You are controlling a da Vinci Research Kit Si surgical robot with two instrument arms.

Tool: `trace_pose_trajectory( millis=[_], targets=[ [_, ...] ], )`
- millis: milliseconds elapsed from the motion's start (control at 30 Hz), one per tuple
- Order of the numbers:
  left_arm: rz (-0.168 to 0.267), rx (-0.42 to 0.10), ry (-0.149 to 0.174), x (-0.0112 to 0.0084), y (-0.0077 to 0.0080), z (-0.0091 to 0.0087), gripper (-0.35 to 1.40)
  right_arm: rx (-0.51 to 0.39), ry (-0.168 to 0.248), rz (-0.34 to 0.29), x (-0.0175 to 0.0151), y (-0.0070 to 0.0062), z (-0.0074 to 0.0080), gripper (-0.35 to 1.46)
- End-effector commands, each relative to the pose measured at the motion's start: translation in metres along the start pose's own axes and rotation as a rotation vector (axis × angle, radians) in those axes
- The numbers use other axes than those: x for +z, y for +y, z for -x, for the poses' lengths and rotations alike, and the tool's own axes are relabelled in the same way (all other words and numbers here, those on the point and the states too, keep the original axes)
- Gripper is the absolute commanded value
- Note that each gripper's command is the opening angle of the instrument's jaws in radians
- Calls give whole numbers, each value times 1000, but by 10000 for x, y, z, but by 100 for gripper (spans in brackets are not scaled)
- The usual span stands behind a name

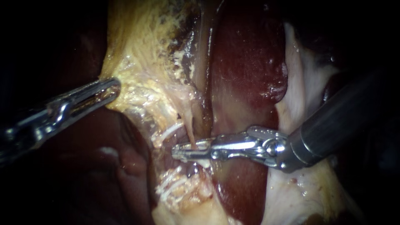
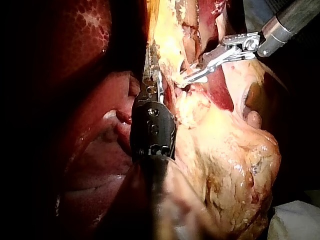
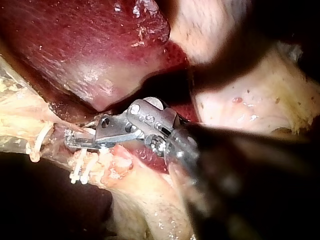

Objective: Going back second clip right tube

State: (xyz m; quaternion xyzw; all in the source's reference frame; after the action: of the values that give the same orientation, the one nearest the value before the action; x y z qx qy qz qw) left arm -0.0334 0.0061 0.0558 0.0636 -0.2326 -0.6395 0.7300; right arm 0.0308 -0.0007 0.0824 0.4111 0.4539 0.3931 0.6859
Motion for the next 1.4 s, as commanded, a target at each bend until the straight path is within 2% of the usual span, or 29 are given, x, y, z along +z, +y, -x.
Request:
trace_pose_trajectory(
  millis=[33, 167, 200, 267, 300, 367, 467, 600, 733, 833, 1033, 1100, 1200, 1400],
  targets=[
    [1, -2, 0, 0, 0, 0, -35, 0, 0, 0, 0, 0, 0, -35],
    [9, -6, -3, 0, 0, 0, -35, 0, 0, 0, 0, 0, 0, -35],
    [10, -7, -3, 0, 0, 0, -35, 0, 0, 0, 0, 0, 0, -25],
    [12, -9, -4, 0, 0, 0, -35, 0, 1, 1, 1, 2, 0, 15],
    [11, -10, -3, 0, 0, 0, -35, 0, -1, 3, 1, 2, 0, 29],
    [12, -11, -3, 0, 0, 0, -35, -6, 8, 5, 1, 5, -1, 46],
    [11, -12, -3, 0, 0, 0, -35, -57, 41, 40, 0, 11, -4, 56],
    [13, -13, -3, -1, 0, 0, -35, -95, 53, 59, -3, 21, -6, 60],
    [11, -15, -2, -1, 0, 0, -35, -95, 53, 60, -4, 20, -5, 60],
    [12, -15, -3, -1, 0, 0, -35, -96, 59, 63, 2, 11, -2, 60],
    [11, -16, -2, 0, 0, 0, -35, -105, 27, -9, 25, -19, 8, 60],
    [11, -17, -2, 0, 0, 0, -35, -118, 26, -9, 29, -21, 10, 60],
    [11, -17, -2, -1, 0, 0, -35, -135, 27, -8, 28, -16, 8, 60],
    [12, -17, -2, -1, -1, 0, -35, -188, 46, 21, 4, 12, 1, 60]
  ],
)
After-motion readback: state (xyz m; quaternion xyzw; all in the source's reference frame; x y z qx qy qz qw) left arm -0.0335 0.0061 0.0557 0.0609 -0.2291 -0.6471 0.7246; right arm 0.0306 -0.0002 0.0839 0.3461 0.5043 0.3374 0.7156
